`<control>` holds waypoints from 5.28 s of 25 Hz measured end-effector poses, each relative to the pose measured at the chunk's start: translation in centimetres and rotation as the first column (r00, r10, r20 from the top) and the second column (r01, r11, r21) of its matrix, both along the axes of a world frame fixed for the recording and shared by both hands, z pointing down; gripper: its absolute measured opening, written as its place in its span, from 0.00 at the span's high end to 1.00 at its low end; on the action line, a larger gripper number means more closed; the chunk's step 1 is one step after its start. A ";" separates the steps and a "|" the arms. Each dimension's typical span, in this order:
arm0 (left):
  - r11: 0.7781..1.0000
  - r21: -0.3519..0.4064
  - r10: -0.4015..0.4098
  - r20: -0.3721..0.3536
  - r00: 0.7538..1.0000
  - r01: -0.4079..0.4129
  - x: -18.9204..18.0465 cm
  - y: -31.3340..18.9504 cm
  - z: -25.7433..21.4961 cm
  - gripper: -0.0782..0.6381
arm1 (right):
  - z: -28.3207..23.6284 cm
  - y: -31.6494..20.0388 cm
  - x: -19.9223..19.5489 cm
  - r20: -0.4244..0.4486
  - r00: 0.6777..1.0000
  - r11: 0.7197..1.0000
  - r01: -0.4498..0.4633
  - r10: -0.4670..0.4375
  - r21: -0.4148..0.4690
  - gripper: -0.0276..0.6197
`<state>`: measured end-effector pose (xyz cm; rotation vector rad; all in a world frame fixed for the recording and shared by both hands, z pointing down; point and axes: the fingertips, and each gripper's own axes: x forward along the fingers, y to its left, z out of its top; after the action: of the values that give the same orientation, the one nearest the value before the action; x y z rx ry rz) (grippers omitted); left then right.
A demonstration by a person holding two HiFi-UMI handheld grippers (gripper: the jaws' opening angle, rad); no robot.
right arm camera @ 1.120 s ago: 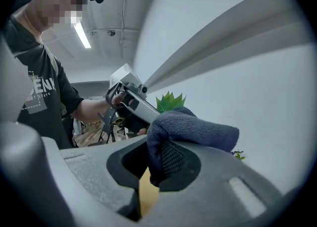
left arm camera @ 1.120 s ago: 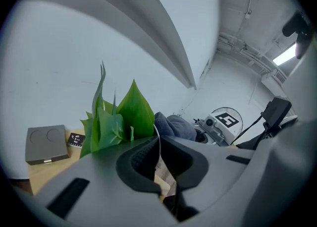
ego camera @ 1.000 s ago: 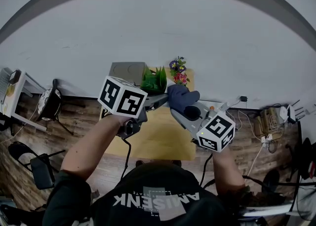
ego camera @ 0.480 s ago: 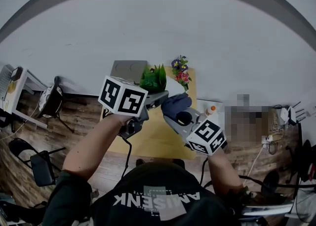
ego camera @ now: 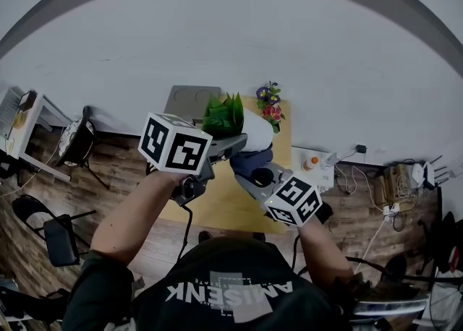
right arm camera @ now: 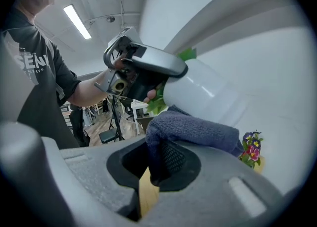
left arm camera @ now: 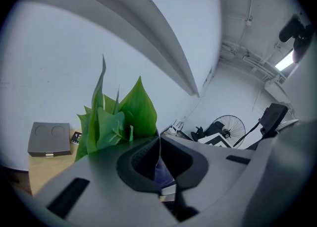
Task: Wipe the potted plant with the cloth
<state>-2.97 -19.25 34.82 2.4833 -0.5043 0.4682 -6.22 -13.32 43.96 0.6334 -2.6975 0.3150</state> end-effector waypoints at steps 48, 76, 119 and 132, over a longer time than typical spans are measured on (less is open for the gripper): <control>0.959 0.112 0.120 0.668 0.734 -0.259 0.2 -5.7 24.7 0.87 | -1.5 -5.8 17.6 0.168 0.860 0.876 -0.477 0.482 -0.074 0.91; 0.843 0.211 0.044 0.889 0.455 -0.494 2.5 -8.6 32.8 0.86 | 1.7 -6.1 21.1 0.176 0.853 0.870 -0.469 0.491 -0.153 0.91; 0.781 0.564 -0.427 0.172 0.888 0.267 -8.4 -2.8 2.8 0.81 | -9.4 -6.8 12.0 0.257 0.903 0.928 -0.369 0.343 0.058 0.91; 0.694 0.529 -0.551 -0.047 0.833 0.489 -14.1 -2.6 -4.0 0.89 | -12.6 -7.0 9.1 0.225 0.914 0.917 -0.372 0.337 0.141 0.91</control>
<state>-17.05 -21.82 30.80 2.6339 -1.5208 0.2572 2.86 -20.27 31.38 1.2162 -2.8071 0.2326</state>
